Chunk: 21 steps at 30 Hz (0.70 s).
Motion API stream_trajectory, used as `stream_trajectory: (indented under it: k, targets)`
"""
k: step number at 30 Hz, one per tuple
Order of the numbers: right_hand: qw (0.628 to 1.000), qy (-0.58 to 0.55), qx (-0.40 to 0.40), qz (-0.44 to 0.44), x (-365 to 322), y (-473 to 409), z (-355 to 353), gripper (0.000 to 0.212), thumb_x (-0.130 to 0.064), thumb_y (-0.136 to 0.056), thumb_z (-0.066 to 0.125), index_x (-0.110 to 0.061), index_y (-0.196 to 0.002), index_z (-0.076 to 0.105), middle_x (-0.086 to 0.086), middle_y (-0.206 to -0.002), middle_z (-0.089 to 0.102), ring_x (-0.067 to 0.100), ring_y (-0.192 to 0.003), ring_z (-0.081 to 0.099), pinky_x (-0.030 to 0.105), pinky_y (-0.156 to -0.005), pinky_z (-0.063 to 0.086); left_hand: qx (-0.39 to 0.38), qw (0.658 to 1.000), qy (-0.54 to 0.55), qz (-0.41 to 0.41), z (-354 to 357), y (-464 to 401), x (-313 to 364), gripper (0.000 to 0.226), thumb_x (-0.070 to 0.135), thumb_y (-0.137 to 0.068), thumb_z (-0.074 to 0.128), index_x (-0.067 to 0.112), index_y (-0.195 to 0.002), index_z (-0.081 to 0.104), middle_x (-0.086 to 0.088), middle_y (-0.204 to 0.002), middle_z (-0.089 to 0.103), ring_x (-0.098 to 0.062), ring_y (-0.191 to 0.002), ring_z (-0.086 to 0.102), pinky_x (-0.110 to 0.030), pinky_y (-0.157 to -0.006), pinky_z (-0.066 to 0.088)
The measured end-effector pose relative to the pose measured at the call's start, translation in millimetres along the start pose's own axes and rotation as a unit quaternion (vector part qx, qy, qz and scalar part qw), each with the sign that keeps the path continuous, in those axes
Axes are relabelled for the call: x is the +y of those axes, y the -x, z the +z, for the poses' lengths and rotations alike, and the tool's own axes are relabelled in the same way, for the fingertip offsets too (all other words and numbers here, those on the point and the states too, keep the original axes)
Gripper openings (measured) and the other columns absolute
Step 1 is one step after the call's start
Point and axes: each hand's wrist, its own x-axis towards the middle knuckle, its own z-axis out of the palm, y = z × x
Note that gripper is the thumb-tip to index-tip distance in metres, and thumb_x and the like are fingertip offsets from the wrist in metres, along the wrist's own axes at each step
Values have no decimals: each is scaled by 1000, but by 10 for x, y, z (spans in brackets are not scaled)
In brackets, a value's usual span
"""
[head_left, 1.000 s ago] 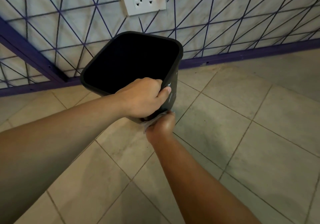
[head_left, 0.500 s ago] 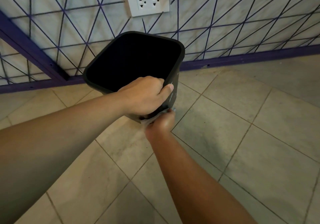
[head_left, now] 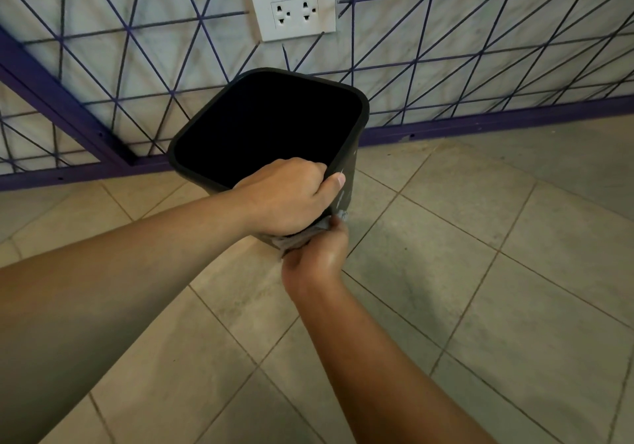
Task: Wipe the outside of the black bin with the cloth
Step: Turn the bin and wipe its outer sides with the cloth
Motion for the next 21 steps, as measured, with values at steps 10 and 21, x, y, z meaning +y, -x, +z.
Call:
stream_trajectory:
  k: [10,21]
  targets:
    - [998,36,13,-42,93,-45,-23,43,-29,-113,37,-12,-141,64,12,-137,71,23,-128,66,29,-100,54,0,1000,-7,2,-25,-12,-2,51,50,-101,31,15,-79,60,0,-74,64,-16,-70,62,-44,-72,53]
    - [981,147,18,-128,-22,-323,-417,93,-60,-81,54,-22,-164,36,9,-165,44,26,-150,45,49,-128,34,0,1000,-13,11,-19,78,-13,52,53,-101,29,16,-76,58,-5,-66,61,-20,-61,61,-50,-65,54]
